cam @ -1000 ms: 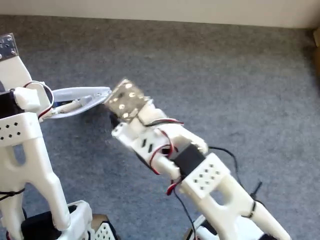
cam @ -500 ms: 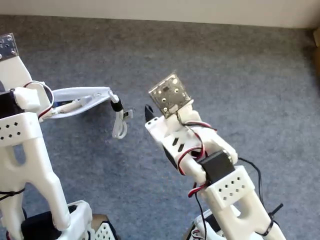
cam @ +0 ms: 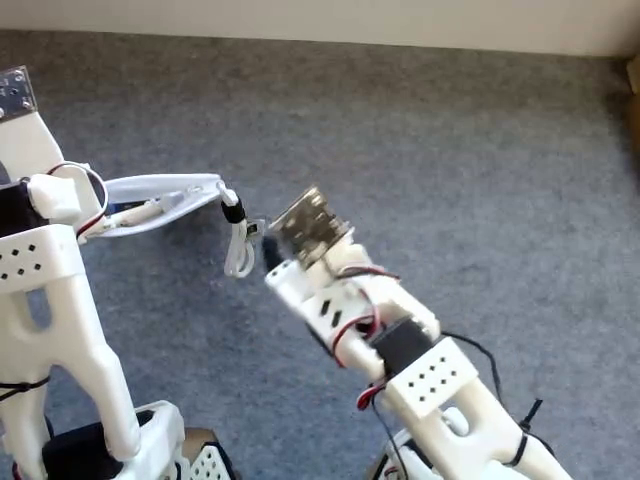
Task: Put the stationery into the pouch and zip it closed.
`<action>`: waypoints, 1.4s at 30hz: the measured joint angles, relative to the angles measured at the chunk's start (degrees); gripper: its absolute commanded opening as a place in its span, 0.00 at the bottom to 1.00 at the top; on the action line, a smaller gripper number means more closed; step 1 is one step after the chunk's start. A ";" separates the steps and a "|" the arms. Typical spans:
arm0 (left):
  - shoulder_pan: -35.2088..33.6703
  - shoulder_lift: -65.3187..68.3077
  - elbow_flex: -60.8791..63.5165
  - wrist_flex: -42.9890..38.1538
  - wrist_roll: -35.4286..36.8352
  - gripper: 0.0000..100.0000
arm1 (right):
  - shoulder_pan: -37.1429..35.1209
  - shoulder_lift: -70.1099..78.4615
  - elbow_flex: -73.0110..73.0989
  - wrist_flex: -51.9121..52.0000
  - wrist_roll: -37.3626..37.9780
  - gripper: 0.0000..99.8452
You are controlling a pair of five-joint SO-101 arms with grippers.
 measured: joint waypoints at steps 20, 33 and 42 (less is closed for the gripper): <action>0.00 0.00 2.46 -2.81 0.00 0.01 | -3.96 12.31 3.78 -18.46 0.00 0.22; 0.00 0.00 2.46 -2.81 0.00 0.01 | -3.96 13.01 -0.70 -18.90 0.00 0.22; 0.00 0.00 2.46 -2.81 0.00 0.01 | -3.96 14.51 -4.75 -18.90 -0.09 0.22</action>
